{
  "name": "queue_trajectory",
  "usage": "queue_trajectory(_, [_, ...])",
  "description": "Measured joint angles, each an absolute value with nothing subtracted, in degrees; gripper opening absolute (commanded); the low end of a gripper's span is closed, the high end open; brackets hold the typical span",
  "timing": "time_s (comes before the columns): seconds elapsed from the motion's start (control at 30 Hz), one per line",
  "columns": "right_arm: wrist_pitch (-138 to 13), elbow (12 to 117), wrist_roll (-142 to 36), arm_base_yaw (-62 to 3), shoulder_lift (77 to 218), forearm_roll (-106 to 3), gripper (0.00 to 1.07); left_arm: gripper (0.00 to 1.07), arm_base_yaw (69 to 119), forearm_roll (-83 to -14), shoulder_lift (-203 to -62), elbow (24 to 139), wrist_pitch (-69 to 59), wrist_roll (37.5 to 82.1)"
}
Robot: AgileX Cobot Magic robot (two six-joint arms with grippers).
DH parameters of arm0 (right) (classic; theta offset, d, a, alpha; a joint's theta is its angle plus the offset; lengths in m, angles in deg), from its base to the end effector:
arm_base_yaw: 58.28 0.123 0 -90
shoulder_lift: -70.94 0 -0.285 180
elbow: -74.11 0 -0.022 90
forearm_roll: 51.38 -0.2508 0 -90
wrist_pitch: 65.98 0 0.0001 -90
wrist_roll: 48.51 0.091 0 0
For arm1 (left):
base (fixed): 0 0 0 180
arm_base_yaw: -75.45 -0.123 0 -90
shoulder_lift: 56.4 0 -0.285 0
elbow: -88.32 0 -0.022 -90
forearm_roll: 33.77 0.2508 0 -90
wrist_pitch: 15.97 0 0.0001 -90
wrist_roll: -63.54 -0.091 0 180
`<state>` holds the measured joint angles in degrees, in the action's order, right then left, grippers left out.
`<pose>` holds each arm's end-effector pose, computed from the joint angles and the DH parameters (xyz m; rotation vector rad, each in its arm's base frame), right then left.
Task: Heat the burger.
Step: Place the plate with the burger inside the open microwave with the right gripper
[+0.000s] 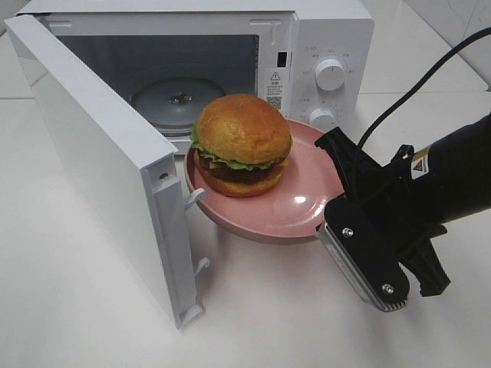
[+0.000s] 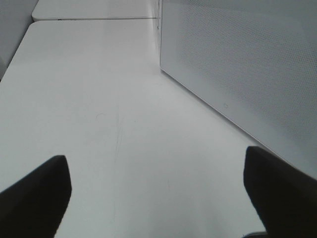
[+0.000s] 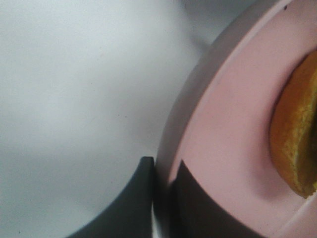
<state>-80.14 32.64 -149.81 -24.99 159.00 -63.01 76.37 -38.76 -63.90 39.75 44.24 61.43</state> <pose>0.2081 0.1420 0.1921 -2.2414 1.1858 -0.3432 -0.0055 -0.0068 0.2783 0.0574 2.0268 -0.0909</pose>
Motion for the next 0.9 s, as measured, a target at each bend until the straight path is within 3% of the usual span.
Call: queue_trajectory(0.9, [-81.7, 42.8, -149.9, -25.0, 167.7, -62.9, 0.0, 0.86, 76.4, -38.8, -63.9, 39.7, 44.2, 61.4])
